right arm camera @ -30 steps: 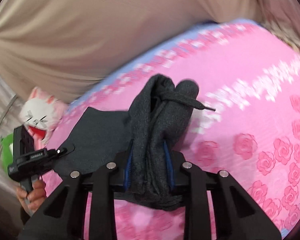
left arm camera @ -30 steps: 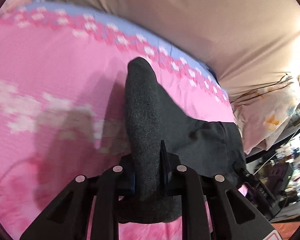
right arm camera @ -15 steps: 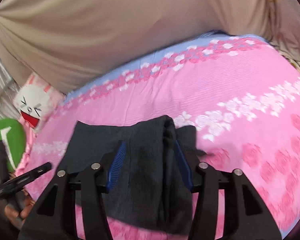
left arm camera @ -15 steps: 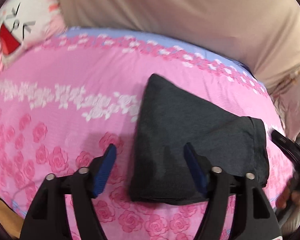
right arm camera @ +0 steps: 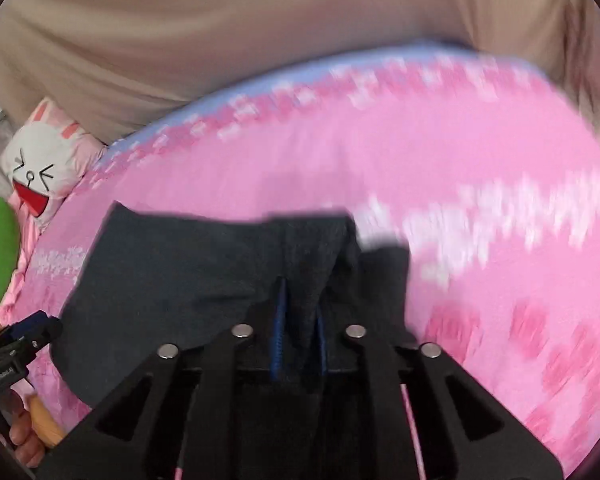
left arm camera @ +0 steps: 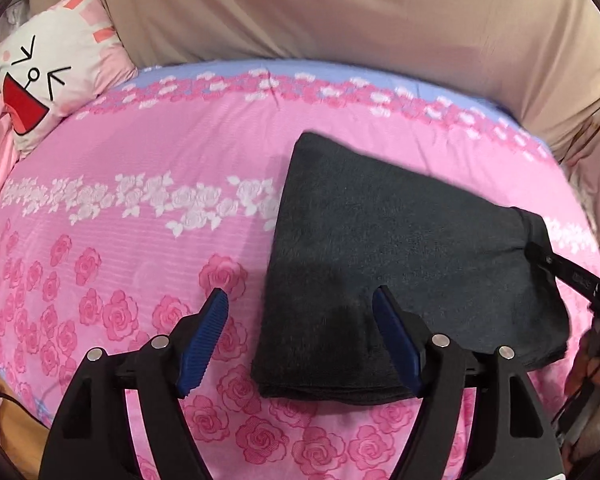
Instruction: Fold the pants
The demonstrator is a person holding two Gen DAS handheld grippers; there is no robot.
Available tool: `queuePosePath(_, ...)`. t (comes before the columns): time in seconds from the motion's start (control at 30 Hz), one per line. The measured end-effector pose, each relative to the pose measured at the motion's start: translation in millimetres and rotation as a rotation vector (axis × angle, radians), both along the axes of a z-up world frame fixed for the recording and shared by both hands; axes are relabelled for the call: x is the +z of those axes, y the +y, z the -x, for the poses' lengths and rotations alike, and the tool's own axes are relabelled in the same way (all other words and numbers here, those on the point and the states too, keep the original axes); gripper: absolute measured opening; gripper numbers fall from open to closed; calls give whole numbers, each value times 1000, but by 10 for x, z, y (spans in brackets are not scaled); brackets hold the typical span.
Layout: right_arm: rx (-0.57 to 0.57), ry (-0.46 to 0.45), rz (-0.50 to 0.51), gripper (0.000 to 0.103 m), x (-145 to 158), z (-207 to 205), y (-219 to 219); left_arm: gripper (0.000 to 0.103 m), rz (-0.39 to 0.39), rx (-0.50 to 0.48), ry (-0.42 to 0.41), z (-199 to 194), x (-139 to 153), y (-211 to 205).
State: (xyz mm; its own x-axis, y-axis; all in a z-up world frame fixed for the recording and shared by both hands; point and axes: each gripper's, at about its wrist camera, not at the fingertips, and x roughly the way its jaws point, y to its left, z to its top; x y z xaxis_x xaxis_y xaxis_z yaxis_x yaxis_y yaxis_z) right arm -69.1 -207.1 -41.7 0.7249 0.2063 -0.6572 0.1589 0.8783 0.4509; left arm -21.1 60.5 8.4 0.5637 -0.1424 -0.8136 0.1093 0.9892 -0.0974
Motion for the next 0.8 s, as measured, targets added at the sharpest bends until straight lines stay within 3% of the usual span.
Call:
queuePosePath(0.17,54,-22,-45,21,147,376,62,72,-5,-13,20,-5,-52,-63)
queuePosePath(0.3,77,27,-26,33,6,491,181,75,-4,-33,14,30,-23,-161)
queuePosePath(0.33,73,22,-18,32,-29,485,194,75,-5,-36,12,36,-19,-181)
queuePosePath(0.43,89,-25,-16,10,65,532,238,76,-12,-49,13,73,-3,-236)
queuePosePath(0.5,116,-113,-45,7,343,653,267,76,-15,-56,10,105,24,-250)
queuePosePath(0.57,123,-144,-28,7,488,708,290,81,-21,-53,-4,134,47,-249)
queuePosePath(0.63,103,-82,50,8,375,642,269,81,-32,-44,-9,140,27,-253)
queuePosePath(0.7,79,48,89,16,44,523,221,81,-36,-42,15,122,-39,-263)
queuePosePath(0.73,57,55,39,18,-86,538,162,81,-34,-43,27,117,-72,-267)
queuePosePath(0.8,37,23,-21,21,-12,643,131,81,-50,-42,28,124,-90,-278)
